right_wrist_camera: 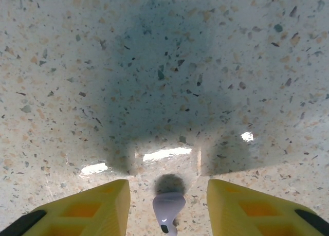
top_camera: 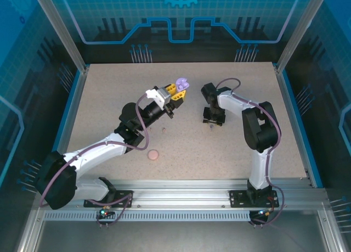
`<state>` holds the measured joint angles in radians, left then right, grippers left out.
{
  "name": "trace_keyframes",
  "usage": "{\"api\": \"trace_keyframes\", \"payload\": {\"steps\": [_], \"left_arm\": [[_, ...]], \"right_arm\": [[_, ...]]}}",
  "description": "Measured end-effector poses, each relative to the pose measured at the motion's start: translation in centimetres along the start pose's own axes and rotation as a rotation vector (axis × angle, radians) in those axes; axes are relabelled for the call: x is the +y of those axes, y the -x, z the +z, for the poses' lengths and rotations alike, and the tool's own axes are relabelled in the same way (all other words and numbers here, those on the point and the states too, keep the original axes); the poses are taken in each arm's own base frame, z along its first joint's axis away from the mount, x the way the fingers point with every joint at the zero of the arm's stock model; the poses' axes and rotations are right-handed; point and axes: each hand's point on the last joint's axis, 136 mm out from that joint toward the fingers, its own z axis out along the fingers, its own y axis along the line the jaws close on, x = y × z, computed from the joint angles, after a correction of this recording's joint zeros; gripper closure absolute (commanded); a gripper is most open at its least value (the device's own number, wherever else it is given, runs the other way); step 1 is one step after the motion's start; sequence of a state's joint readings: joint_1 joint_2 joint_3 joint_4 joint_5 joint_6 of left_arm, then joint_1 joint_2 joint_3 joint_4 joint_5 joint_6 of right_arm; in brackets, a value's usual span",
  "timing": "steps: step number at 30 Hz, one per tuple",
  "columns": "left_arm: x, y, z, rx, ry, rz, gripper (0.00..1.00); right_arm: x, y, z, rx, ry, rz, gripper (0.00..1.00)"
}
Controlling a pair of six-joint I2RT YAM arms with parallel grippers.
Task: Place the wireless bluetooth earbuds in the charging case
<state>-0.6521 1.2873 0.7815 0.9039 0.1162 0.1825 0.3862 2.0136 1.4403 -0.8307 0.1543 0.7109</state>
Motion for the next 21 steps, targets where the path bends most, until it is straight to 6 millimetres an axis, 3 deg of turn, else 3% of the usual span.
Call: {"api": "trace_keyframes", "payload": {"steps": [21], "left_arm": [[0.0, 0.0, 0.0, 0.0, 0.0, 0.0, 1.0]], "right_arm": [[-0.4, -1.0, 0.8, 0.022, -0.014, -0.009, 0.58]]}}
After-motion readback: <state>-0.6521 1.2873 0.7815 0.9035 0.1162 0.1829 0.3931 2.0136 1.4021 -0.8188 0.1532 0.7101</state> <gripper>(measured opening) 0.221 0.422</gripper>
